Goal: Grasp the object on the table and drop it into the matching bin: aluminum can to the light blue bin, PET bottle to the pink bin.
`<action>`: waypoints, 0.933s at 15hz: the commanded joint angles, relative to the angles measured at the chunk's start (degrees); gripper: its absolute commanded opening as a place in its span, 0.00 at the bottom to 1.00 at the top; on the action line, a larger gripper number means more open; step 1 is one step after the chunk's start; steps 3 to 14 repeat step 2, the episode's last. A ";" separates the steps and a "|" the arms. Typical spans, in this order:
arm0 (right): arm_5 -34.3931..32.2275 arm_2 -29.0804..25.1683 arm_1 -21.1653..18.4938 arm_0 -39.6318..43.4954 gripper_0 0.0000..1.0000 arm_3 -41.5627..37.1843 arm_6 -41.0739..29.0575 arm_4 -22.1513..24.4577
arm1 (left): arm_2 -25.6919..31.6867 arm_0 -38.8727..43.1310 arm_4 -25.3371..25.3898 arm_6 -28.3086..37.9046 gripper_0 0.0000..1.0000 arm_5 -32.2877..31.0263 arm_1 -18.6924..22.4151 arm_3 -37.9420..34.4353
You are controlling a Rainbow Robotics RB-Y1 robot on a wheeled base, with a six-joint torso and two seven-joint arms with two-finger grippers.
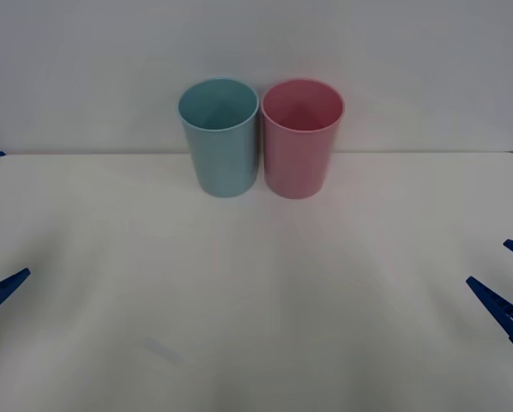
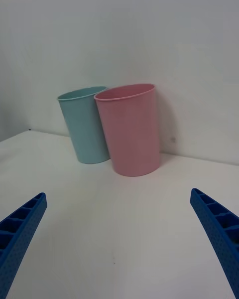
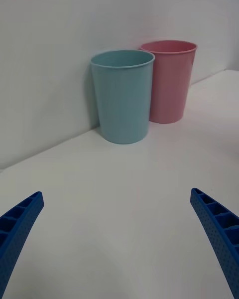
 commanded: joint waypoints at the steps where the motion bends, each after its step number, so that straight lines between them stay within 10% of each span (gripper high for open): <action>1: 0.00 0.00 0.00 0.00 1.00 0.00 0.00 0.00 | -0.07 0.03 -0.01 -0.01 1.00 0.11 0.01 0.01; 14: 0.00 0.00 0.00 0.00 1.00 0.00 0.00 0.00 | -0.07 0.03 -0.01 -0.01 1.00 0.11 0.01 0.01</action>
